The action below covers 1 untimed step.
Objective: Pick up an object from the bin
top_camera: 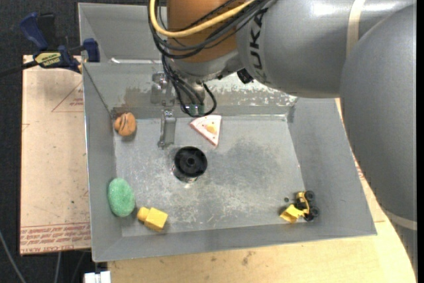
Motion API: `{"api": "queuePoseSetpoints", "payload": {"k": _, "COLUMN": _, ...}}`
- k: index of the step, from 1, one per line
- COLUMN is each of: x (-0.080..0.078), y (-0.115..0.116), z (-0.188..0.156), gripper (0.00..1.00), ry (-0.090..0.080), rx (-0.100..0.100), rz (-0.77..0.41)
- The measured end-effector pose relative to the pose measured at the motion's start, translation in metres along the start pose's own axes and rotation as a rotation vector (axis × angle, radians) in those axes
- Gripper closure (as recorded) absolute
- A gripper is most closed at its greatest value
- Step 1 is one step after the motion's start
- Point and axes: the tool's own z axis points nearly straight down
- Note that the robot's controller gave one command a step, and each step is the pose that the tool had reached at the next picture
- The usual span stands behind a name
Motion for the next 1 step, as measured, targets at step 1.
{"api": "queuePoseSetpoints", "payload": {"k": 1, "x": -0.0015, "y": -0.0012, "z": -0.0056, "gripper": 0.00, "ry": -0.008, "rx": -0.001, "rz": 0.003}}
